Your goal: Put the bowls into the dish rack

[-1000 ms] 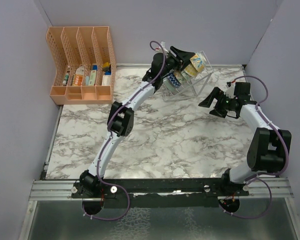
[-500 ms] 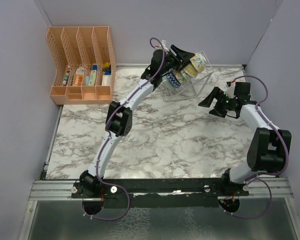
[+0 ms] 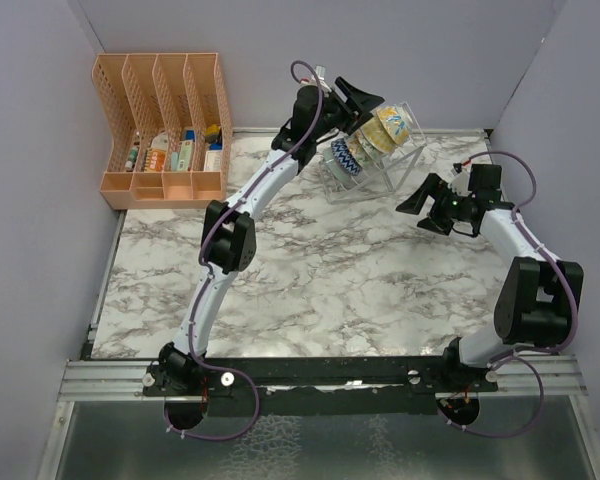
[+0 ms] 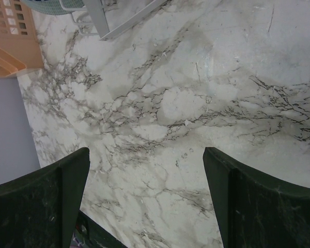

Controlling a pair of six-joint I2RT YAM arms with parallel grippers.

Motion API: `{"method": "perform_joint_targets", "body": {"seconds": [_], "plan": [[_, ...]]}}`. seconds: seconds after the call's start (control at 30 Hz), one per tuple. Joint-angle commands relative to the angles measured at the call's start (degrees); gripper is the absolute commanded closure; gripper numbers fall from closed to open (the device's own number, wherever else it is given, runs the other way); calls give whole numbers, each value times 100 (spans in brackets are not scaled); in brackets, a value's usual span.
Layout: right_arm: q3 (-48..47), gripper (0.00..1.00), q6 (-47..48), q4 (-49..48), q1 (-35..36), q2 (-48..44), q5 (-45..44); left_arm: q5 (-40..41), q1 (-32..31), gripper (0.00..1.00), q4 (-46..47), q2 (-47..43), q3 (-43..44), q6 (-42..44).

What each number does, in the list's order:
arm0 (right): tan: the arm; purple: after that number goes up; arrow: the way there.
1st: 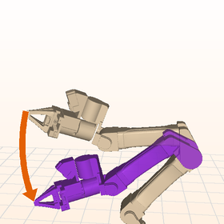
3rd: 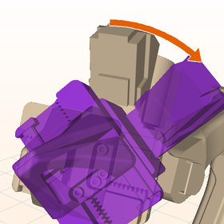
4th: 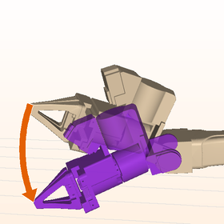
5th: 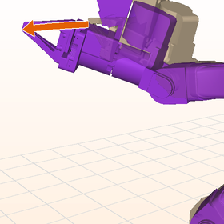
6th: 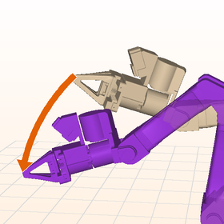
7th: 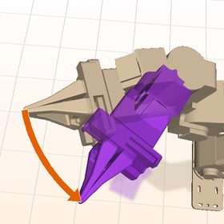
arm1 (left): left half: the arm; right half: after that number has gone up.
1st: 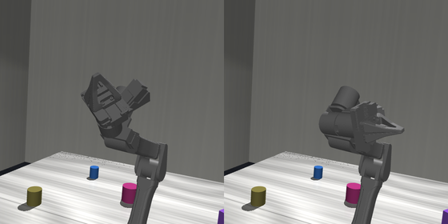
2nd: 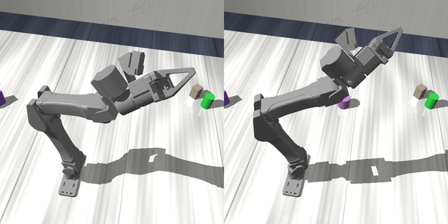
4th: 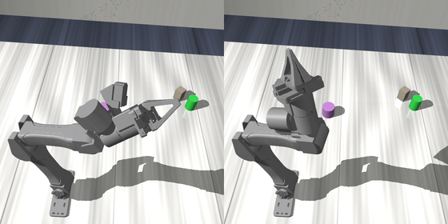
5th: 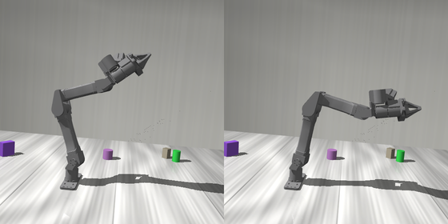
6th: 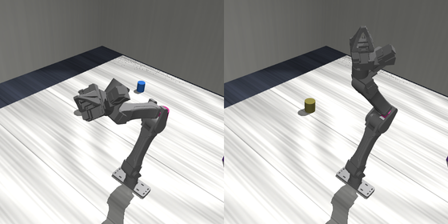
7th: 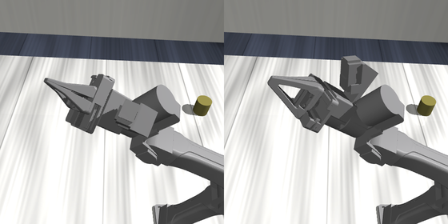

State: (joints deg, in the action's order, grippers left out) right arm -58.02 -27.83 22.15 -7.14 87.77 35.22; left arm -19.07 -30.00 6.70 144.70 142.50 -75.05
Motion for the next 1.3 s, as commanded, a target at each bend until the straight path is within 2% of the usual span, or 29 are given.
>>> {"method": "perform_joint_targets", "body": {"seconds": [0.0,0.2,0.3,0.53,0.67,0.73,1.27], "plan": [[96,10,-38,-199,-33,-240,116,-103,37,35,-353,-599,-373,440],[111,10,-40,-203,-29,-260,126,21,38,34,-834,-725,-411,860],[98,10,-33,-189,-33,-265,127,21,38,25,-1154,-553,-94,990],[133,10,-25,-185,-33,-265,110,173,27,21,-1322,-505,-91,1220],[100,10,-25,-193,-33,-233,123,144,-3,12,-1399,-302,229,1207],[90,10,-20,-200,-33,-213,127,144,-19,2,-1455,-269,263,1243],[72,10,-18,-207,-33,-153,108,404,-66,1,-1807,-270,197,1723]]}}
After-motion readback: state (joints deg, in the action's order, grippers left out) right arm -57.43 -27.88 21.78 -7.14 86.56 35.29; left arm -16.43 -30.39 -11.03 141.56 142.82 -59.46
